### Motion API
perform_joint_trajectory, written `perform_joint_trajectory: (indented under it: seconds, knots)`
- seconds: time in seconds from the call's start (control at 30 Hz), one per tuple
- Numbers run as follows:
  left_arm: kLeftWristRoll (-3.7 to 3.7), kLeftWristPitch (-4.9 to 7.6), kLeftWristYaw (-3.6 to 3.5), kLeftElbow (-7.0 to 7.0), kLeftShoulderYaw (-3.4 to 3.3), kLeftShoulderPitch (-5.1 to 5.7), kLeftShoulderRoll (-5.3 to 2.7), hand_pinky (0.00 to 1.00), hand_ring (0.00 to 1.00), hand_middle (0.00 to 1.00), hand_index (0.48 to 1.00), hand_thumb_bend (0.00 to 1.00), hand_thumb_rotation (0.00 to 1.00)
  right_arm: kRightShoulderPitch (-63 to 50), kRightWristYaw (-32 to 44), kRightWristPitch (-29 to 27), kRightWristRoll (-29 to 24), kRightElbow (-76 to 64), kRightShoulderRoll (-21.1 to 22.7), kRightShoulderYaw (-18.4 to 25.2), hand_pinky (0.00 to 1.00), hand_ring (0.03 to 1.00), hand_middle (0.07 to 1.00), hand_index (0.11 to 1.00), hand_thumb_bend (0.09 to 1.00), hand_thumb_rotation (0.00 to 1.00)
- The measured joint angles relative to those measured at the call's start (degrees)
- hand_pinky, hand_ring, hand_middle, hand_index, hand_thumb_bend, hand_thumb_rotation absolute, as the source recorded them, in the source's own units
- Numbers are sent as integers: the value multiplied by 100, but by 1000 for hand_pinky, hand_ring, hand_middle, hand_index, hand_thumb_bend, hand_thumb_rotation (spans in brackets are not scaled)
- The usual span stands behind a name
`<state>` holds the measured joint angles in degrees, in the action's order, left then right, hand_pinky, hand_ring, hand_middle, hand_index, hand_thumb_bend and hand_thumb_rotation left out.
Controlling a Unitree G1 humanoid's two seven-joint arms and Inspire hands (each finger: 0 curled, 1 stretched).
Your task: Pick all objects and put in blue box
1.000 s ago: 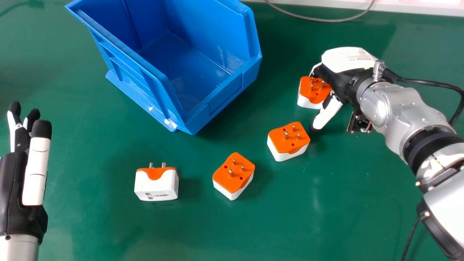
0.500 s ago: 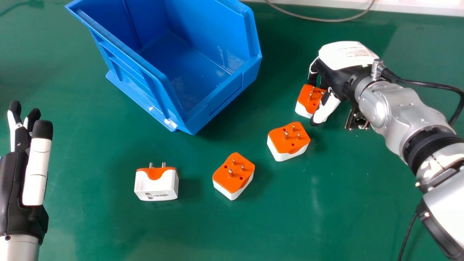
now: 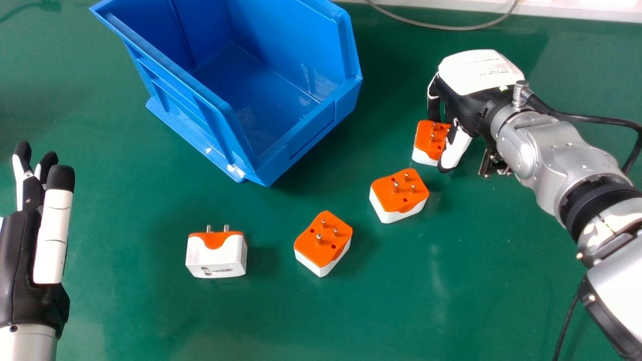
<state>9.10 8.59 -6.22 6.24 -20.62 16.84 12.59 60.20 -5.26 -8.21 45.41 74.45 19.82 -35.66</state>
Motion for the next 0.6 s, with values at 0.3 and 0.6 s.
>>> perform_joint_trajectory:
  seconds: [0.3, 0.6]
  knots:
    - [-9, 1, 1, 93, -1, 60, -27, 1000, 1000, 1000, 1000, 756, 936, 0, 17, 10, -12, 0, 1, 14, 312, 400, 491, 517, 506, 14]
    - [-11, 8, 1, 120, -7, 167, -33, 1000, 1000, 1000, 1000, 749, 929, 0, 134, 10, -146, -10, 43, 218, 312, 407, 495, 527, 499, 7]
